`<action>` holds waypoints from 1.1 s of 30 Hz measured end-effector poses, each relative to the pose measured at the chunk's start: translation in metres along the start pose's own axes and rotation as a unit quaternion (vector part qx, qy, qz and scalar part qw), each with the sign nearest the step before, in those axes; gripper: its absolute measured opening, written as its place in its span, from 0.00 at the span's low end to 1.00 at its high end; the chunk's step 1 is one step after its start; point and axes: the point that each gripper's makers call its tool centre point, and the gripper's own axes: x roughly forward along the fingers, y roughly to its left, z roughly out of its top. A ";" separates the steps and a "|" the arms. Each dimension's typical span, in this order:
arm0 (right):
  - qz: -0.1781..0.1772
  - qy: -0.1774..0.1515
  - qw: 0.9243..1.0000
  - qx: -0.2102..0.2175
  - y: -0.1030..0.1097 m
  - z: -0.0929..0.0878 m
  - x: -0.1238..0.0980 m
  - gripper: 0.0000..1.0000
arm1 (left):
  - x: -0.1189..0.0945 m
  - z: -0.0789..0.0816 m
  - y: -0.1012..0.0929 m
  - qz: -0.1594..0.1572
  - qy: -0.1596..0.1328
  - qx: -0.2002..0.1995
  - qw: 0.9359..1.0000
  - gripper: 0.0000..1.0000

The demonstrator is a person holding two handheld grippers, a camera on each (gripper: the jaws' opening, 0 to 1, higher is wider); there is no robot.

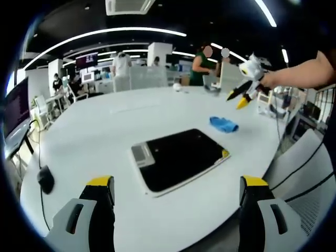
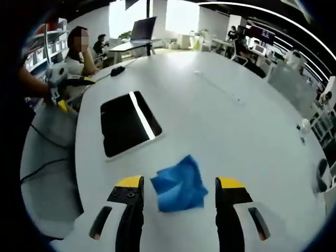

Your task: Wipe the mirror surface with the cleaning cloth until all visible marks leave the cleaned area.

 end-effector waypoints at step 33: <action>-0.026 0.072 0.997 0.016 -0.022 -0.038 0.069 0.02 | 0.003 -0.005 0.002 0.002 0.009 0.007 1.000 0.99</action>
